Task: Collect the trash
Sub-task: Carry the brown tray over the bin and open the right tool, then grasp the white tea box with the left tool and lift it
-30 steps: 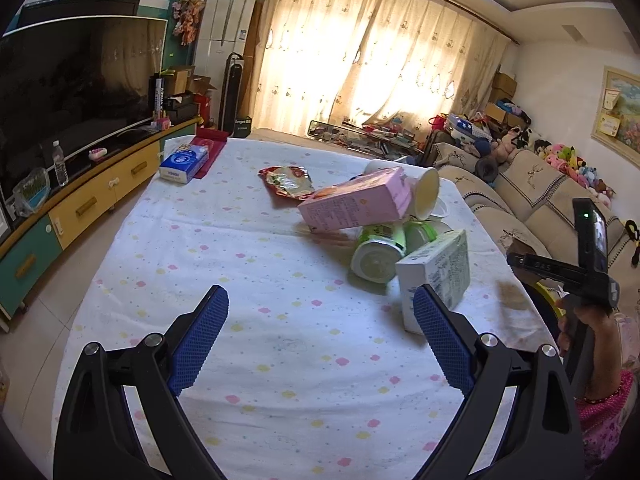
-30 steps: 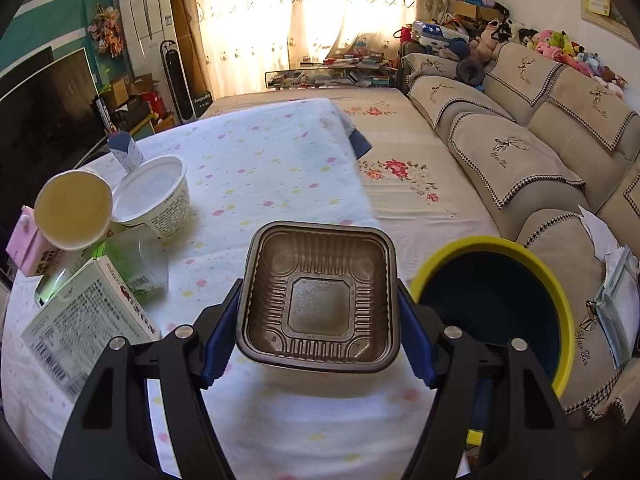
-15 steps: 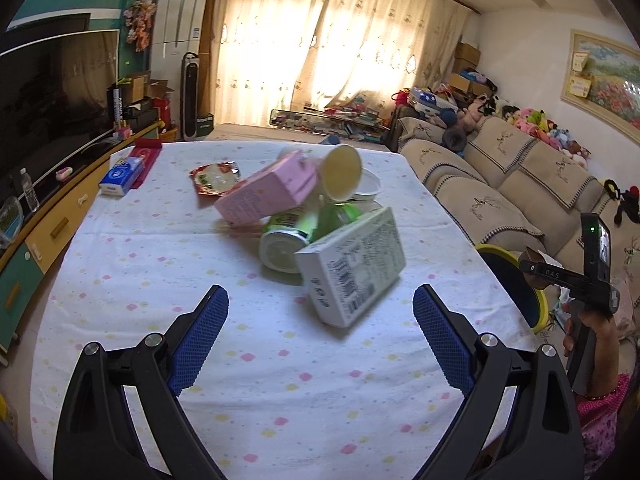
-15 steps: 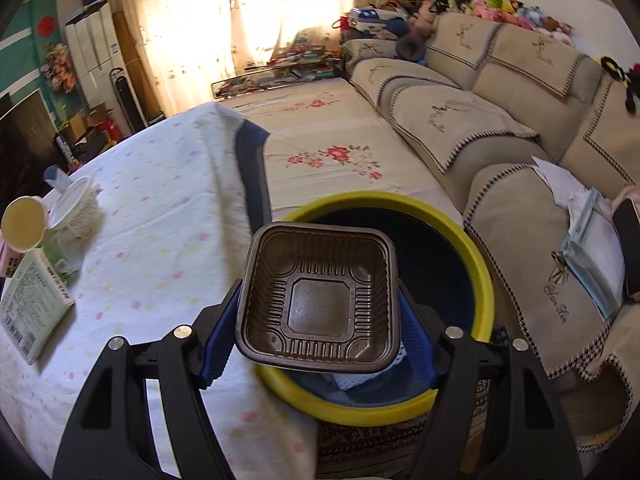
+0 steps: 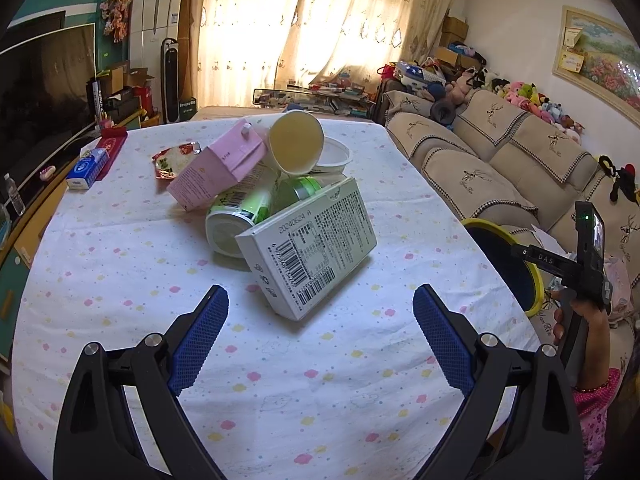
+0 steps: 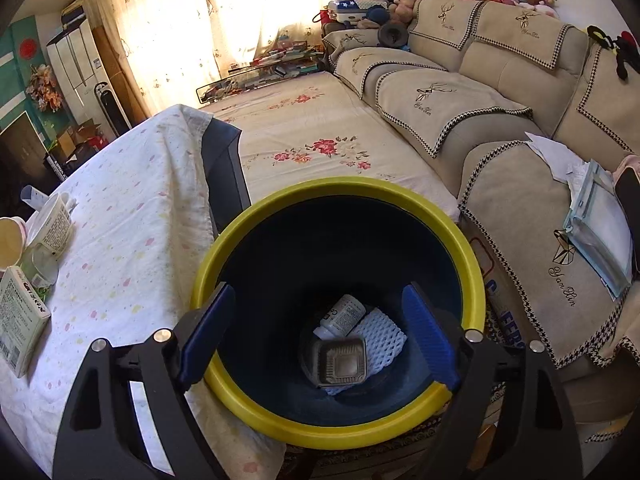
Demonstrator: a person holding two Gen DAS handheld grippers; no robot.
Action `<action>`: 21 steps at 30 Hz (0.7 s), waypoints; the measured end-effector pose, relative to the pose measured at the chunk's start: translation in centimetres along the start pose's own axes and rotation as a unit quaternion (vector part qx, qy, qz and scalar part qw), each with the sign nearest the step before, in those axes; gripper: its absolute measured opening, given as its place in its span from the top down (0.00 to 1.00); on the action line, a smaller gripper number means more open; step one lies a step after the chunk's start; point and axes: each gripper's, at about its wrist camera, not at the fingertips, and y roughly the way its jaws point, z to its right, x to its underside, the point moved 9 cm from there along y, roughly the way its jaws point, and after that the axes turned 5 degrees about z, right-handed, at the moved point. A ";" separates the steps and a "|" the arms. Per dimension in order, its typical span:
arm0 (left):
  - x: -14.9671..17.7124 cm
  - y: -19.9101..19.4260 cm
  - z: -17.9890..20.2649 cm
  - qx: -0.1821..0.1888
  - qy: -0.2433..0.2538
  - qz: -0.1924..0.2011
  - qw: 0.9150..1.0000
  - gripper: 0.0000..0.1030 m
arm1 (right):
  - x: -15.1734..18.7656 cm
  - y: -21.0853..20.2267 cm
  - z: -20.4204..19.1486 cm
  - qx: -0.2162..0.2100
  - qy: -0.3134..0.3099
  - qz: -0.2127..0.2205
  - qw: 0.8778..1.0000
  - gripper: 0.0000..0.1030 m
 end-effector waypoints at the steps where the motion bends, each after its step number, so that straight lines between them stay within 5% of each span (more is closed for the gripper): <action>1: 0.1 0.3 0.1 0.001 0.000 -0.003 1.000 0.11 | 0.0 -0.1 0.1 0.000 0.001 0.002 1.000 0.21; 21: 0.3 7.9 -3.6 0.022 -0.057 -0.053 0.997 0.18 | 1.1 1.2 -1.0 -0.013 -0.007 -0.016 1.000 0.20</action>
